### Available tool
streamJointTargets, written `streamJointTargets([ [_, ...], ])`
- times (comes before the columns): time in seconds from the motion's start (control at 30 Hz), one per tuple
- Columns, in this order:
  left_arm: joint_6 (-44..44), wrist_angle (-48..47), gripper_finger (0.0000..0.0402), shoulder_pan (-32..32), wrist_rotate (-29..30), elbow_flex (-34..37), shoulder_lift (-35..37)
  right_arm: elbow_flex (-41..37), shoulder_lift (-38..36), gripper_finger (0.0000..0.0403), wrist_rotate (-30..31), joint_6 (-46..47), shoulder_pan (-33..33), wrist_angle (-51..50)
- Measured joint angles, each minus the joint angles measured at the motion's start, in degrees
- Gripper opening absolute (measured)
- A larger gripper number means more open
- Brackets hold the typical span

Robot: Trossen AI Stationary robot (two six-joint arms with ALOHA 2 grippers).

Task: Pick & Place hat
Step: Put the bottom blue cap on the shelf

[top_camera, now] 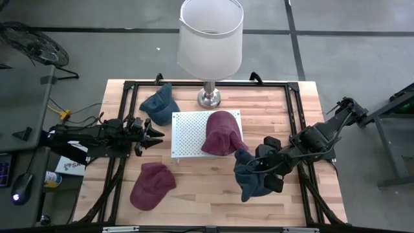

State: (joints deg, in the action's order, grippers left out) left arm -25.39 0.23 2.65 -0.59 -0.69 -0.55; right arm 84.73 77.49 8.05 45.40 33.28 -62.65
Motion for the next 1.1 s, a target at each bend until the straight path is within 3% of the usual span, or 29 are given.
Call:
streamJointTargets([
  [0.17,0.0,0.0,0.0154,0.0,0.0,0.0,0.0,0.0,0.0,0.0000,0.9,0.8,0.0,-0.1],
  [0.4,1.2,0.0,0.0154,0.0,1.0,0.0,0.0,0.0,0.0,0.0000,7.9,16.2,-2.3,1.8],
  [0.6,1.2,0.0,0.0154,0.0,0.4,0.0,0.0,0.0,0.0,0.0000,15.5,23.3,-2.8,6.1],
  [1.1,0.2,0.0,0.0154,0.0,0.1,0.0,0.0,0.0,1.0,0.0000,25.7,26.0,-7.5,11.7],
])
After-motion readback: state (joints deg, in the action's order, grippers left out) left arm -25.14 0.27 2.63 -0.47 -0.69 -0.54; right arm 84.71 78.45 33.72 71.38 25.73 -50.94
